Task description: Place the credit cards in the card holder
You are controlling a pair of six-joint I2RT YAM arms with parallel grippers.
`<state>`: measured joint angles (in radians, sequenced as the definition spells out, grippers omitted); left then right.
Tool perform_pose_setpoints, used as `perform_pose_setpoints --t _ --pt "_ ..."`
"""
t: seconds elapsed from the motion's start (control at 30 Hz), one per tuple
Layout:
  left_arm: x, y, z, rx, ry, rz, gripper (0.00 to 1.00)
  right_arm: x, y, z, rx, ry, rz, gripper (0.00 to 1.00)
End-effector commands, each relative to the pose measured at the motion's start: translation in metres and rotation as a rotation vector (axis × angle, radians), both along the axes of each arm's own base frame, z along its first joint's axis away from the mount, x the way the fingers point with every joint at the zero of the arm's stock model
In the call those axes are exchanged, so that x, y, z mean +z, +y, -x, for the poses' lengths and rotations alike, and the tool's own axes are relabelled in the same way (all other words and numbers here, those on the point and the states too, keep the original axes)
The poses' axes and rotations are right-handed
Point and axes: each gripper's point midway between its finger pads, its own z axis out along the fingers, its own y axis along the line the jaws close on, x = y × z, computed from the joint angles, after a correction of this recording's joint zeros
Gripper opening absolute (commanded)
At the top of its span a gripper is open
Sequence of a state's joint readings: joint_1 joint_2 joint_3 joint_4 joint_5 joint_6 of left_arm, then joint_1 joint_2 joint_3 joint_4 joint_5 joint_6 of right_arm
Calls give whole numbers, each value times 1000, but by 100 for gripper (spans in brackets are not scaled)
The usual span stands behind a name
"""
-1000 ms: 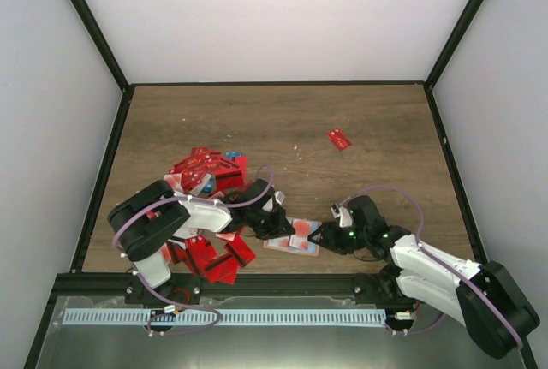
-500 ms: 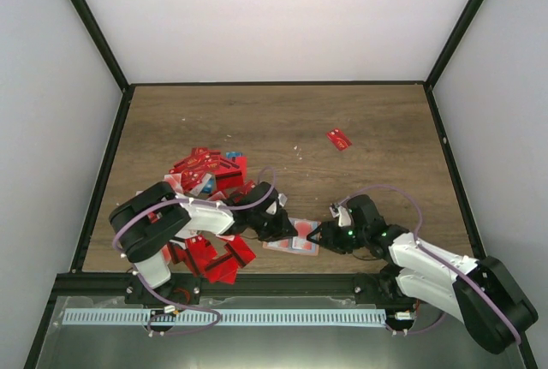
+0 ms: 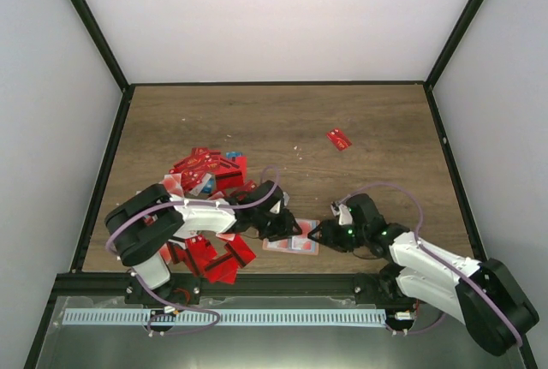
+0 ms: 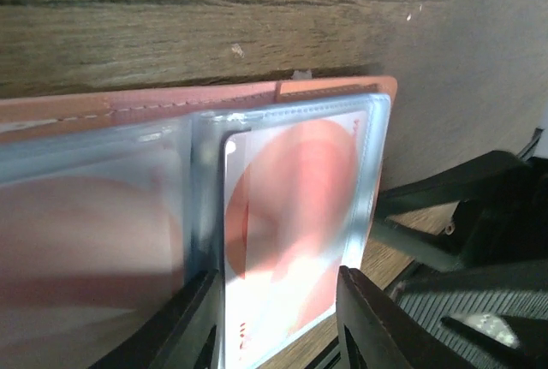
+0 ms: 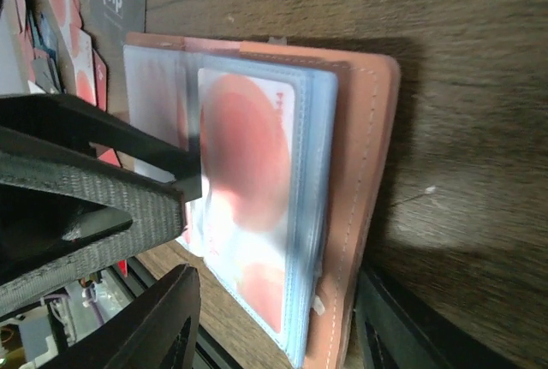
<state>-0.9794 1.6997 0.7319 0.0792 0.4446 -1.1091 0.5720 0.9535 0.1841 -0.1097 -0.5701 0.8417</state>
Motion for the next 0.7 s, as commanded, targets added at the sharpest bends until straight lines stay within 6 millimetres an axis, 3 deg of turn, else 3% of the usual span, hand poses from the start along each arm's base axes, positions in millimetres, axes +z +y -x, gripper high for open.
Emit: perform_pose_setpoints --t 0.0,0.17,0.3,0.47,0.67 --pt "-4 18 5 -2 -6 -102 43 -3 -11 -6 -29 -22 96 53" --pt "6 22 8 -22 -20 -107 59 4 -15 -13 -47 -52 129 55" --pt "16 28 4 -33 -71 -141 61 12 -14 -18 -47 -78 133 56" --pt "29 30 -7 -42 -151 -172 45 38 5 -17 35 -135 9 56" --pt "17 35 -12 -66 -178 -234 20 54 23 -11 103 -125 -116 55"
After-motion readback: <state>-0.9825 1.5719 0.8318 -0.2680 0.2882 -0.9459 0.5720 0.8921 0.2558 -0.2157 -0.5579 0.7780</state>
